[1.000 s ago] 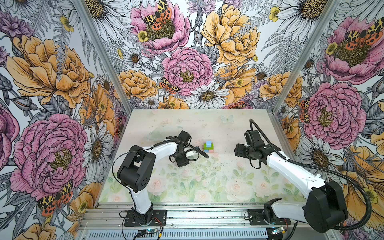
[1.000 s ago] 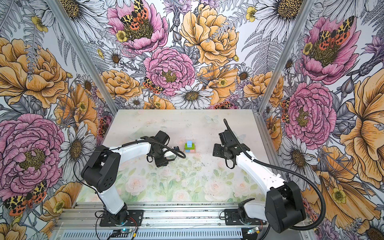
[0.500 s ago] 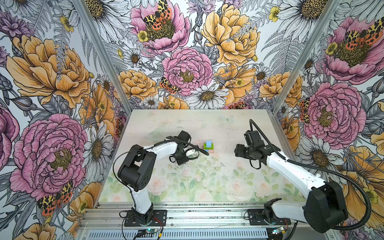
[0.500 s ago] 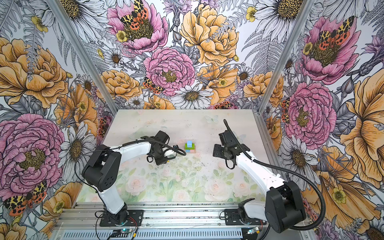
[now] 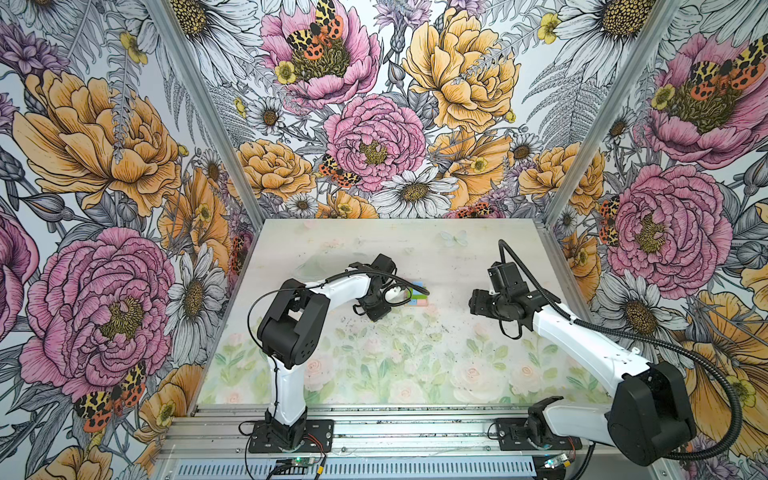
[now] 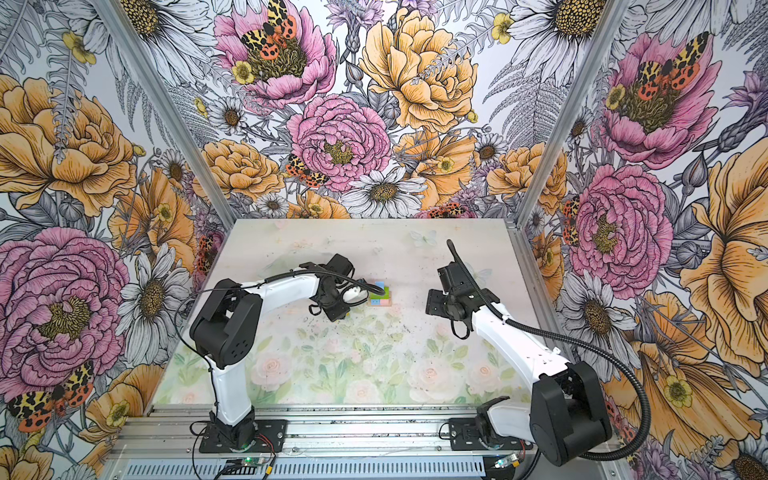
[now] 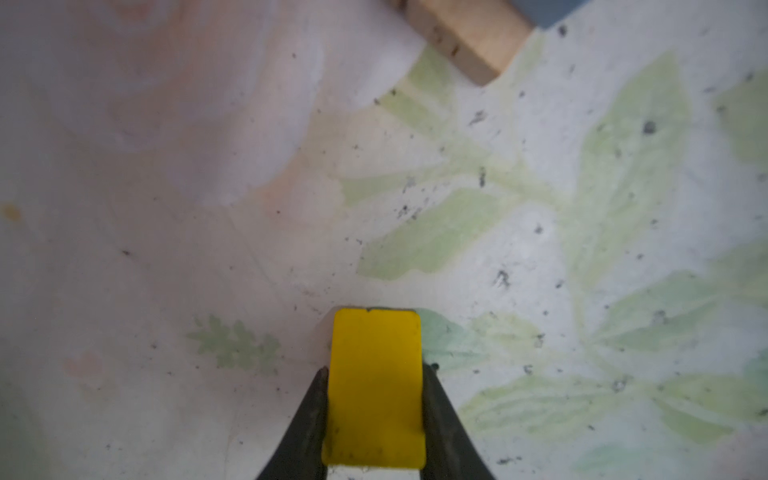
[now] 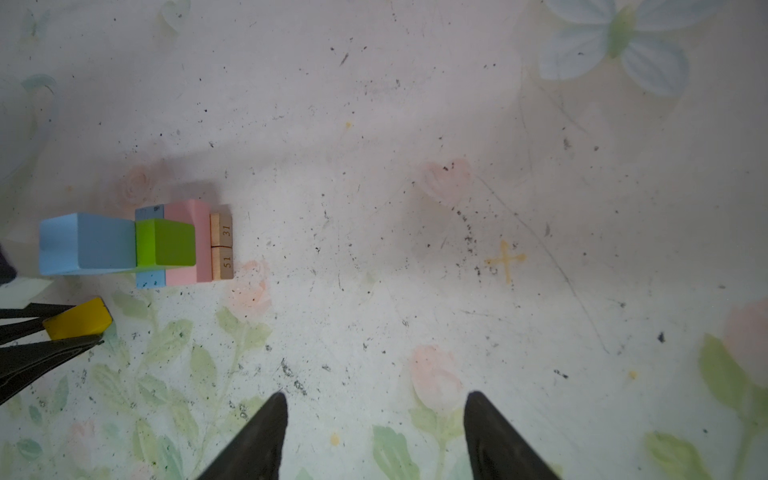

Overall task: Build the wood block tower
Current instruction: 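Lift the yellow block with the left gripper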

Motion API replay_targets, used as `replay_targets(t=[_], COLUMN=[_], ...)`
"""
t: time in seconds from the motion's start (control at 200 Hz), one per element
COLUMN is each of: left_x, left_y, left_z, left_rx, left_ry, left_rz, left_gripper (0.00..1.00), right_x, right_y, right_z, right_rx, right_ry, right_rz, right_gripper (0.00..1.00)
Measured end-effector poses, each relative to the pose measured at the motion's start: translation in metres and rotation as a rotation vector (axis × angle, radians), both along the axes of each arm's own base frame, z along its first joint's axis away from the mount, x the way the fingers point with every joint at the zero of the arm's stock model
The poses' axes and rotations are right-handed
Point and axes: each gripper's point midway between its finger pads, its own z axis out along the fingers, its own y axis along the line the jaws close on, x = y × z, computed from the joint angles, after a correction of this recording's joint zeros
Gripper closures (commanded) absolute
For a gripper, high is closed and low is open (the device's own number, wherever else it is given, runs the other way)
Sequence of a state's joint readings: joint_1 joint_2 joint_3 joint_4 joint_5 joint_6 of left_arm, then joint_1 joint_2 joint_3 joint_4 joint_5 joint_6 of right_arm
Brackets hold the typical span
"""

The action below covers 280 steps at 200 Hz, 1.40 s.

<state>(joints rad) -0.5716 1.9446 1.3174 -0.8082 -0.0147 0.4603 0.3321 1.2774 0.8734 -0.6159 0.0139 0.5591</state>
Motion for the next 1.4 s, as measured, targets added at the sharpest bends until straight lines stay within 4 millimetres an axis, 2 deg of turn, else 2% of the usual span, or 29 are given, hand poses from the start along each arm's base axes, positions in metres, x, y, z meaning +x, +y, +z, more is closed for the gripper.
replay_targets(t=[0.565,0.585,0.645,0.69,0.746,0.816,1.081,1.401], left_x=[-0.003,-0.003,-0.004,-0.006,-0.008,-0.011,-0.012,-0.014], left_y=[-0.002,-0.002,-0.002,0.000,0.002,0.004,0.007,0.009], left_z=[0.000,0.000,0.000,0.000,0.001,0.001,0.000,0.006], left_rx=[-0.007,-0.008,-0.010,-0.010,-0.010,-0.007,0.001,-0.002], left_ry=[0.004,0.002,-0.003,-0.002,-0.003,-0.001,-0.006,-0.016], left_rz=[0.034,0.034,0.034,0.034,0.034,0.037,0.048,0.052], left_gripper=[1.00,0.97,0.81,0.77,0.67,0.61,0.54,0.55], right_x=[0.000,0.000,0.000,0.000,0.000,0.000,-0.001,-0.001], right_y=[0.001,0.001,0.001,0.001,0.001,0.001,0.002,0.002], right_z=[0.000,0.000,0.000,0.000,0.000,0.000,0.000,0.000], right_rx=[0.007,0.007,0.007,0.007,0.007,0.007,0.010,0.010], right_ry=[0.002,0.002,0.002,0.002,0.002,0.002,0.003,0.003], right_rz=[0.004,0.004,0.004,0.005,0.004,0.004,0.006,0.006], right_gripper=[0.31,0.31,0.31,0.31,0.31,0.31,0.31,0.31])
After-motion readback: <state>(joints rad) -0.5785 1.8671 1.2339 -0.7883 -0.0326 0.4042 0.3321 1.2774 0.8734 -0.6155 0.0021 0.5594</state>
